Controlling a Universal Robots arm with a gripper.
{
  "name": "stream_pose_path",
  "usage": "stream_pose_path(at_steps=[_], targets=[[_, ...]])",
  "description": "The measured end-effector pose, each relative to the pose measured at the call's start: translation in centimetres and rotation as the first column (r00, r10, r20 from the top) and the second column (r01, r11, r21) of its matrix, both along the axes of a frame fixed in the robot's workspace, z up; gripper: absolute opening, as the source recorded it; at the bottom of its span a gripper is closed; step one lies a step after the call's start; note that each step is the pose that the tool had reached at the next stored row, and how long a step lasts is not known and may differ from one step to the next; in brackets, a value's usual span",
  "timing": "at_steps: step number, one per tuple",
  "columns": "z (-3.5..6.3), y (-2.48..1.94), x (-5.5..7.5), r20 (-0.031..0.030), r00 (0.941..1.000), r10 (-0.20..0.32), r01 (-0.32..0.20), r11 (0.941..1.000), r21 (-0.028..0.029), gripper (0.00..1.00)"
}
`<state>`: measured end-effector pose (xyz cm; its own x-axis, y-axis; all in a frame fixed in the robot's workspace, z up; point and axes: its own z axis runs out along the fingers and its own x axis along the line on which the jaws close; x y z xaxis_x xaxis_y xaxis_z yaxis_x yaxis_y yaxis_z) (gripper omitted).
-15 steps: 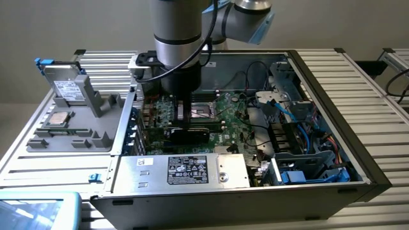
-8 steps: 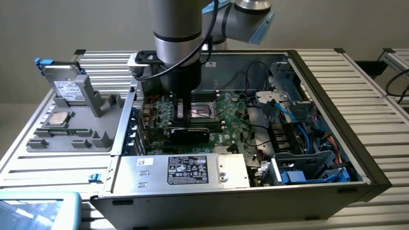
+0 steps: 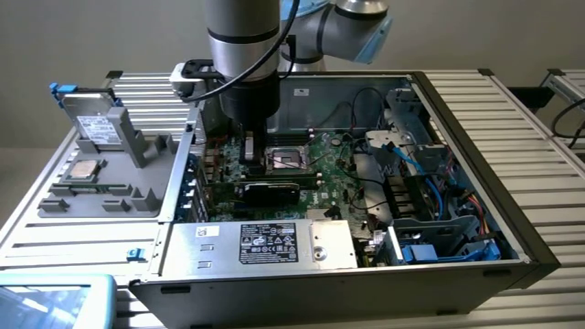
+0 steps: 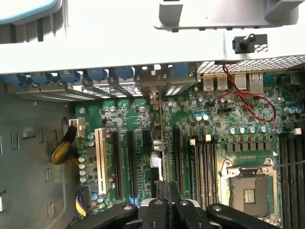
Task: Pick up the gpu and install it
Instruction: 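Press down on the gpu until it lock into place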
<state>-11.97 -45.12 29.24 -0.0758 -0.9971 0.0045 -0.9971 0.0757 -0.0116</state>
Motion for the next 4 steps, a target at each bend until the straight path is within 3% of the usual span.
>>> stream_pose_path(at_steps=[4], targets=[[0.01, 0.0, -0.01, -0.0001, 1.0, 0.0, 0.0, 1.0, -0.0001, 0.12]])
